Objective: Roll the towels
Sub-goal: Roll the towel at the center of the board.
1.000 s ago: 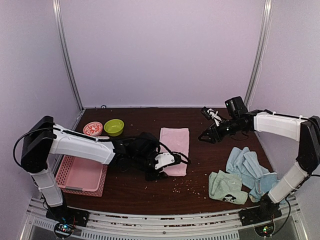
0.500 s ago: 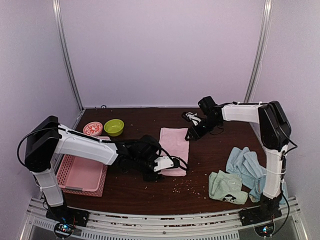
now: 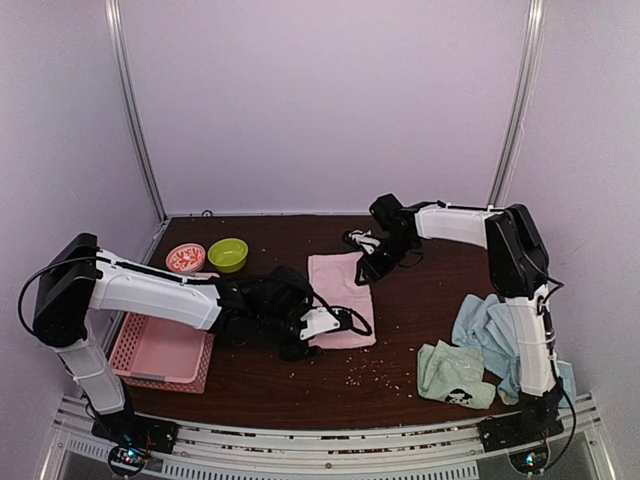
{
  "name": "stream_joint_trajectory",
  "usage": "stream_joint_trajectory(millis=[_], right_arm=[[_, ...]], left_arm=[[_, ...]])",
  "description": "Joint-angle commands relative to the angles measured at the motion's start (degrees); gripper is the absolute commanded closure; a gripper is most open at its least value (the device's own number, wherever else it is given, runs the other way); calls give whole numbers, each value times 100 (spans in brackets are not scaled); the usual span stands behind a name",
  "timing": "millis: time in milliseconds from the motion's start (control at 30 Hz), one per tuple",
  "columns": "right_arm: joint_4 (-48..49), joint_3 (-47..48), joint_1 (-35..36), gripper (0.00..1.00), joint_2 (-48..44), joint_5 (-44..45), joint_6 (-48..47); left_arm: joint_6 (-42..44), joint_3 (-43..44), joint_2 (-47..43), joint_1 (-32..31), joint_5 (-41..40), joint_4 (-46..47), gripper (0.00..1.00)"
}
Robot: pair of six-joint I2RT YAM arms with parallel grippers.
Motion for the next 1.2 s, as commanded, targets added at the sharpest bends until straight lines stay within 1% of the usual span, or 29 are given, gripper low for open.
stream_joint_trajectory(millis=[0,100,200,300,467,533,600,700,767,867,933,1100,1167], right_arm=[[-150,-285,23,63,-1070,-172,-314],[24,-932,4,61,-1799,-348,-311],[357,-1845,-6,61,-2603,-731,-416],[452,-2787,-40,62,-3346,-943,-620],[375,-3659,-144,61,-4506,-1192,-1007],[334,-3968,-139,61,-4848,-1461,-1166],[59,-4246,-131,60,-5130,-1621,-1591],[-555,-4561,-123,61,-5364,-1507,-2581],[-1092,-4593,-86,61,-5384,-1563,-3212],[-1699,-4435,146,60,-5318,-1725,-3655],[-1798,-4384,370,60,-5329,-1587,-3664],[-991,-4773,996,61,-5594,-410,-3310],[-776,-4901,1149,61,-5539,-182,-3363]], left_arm=[[206,303,330,-13,130,95,40],[273,509,617,-13,70,71,41],[348,623,829,-14,-15,96,44],[436,647,953,-12,-83,87,47],[277,745,1306,-11,-510,126,49],[191,830,1472,-12,-538,35,55],[108,834,1536,-12,-488,13,62],[62,842,1590,-5,-555,-105,78],[0,936,1668,4,-477,-320,89],[-238,1243,1739,30,45,-743,98],[-529,1576,1752,110,652,-1021,100],[-1539,2310,2015,479,2415,-1611,100],[-1947,2534,2182,652,3009,-1712,100]])
